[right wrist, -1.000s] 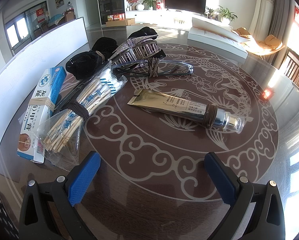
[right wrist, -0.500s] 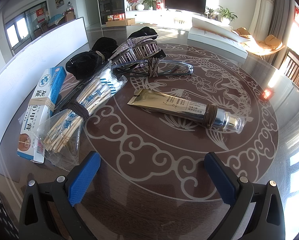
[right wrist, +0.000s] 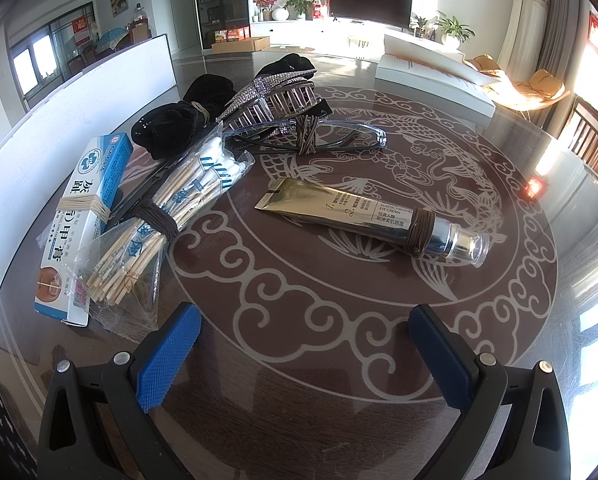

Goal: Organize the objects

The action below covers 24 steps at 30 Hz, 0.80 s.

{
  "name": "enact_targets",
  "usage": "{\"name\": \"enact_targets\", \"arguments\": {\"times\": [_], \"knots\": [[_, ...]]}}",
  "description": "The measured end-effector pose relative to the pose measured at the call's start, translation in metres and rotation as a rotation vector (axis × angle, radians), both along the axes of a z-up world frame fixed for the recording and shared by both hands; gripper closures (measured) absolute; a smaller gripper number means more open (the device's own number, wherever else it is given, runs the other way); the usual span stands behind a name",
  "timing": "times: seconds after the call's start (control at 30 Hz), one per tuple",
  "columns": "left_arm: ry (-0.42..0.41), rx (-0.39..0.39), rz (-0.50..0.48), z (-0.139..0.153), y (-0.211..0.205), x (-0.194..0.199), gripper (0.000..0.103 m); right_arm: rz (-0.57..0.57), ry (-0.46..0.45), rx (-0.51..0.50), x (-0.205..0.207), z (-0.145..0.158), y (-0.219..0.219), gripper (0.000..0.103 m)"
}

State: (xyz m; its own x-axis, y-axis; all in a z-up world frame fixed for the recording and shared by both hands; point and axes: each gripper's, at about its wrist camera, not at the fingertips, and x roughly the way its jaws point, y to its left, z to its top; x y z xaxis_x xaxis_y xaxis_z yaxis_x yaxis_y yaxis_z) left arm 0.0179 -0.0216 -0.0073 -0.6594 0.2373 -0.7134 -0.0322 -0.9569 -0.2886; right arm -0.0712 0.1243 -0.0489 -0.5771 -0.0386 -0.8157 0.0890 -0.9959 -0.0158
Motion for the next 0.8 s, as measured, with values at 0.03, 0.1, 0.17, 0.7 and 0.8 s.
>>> {"name": "enact_targets", "arguments": {"times": [0.03, 0.1, 0.17, 0.7, 0.8], "knots": [[-0.001, 0.006, 0.008, 0.0, -0.002, 0.0, 0.012, 0.0, 0.0, 0.0, 0.0, 0.0, 0.0, 0.0], [0.004, 0.024, 0.037, 0.0, -0.009, 0.002, 0.012, 0.0, 0.0, 0.0, 0.0, 0.0, 0.0, 0.0], [0.007, 0.059, 0.067, 0.0, -0.018, 0.004, 0.012, 0.0, 0.0, 0.0, 0.0, 0.0, 0.0, 0.0], [-0.097, 0.152, 0.048, -0.013, -0.023, -0.024, 0.012, 0.0, 0.0, 0.0, 0.0, 0.0, 0.0, 0.0], [-0.094, 0.088, 0.011, -0.005, -0.009, -0.056, 0.013, -0.007, 0.001, 0.0, -0.003, -0.001, 0.0, 0.0]]}}
